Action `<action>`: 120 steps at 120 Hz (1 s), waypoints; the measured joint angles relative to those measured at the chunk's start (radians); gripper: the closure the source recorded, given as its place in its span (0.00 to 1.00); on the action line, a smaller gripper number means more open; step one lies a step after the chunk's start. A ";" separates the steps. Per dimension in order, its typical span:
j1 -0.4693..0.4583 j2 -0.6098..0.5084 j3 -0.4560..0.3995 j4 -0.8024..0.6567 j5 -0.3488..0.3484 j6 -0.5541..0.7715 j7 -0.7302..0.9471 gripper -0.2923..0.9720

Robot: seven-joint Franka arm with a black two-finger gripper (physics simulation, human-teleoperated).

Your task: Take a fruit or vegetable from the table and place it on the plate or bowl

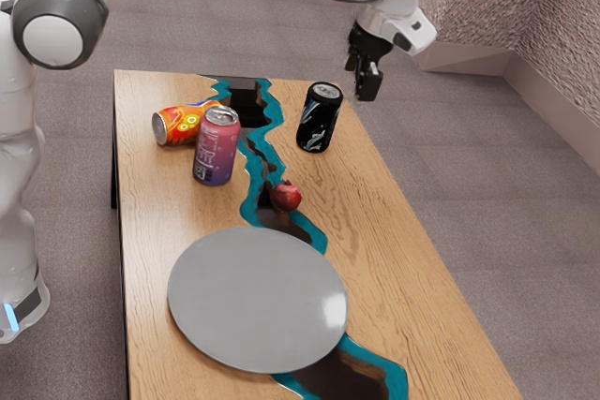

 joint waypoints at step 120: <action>0.147 -0.209 -0.067 -0.717 -0.231 0.404 -0.078 0.23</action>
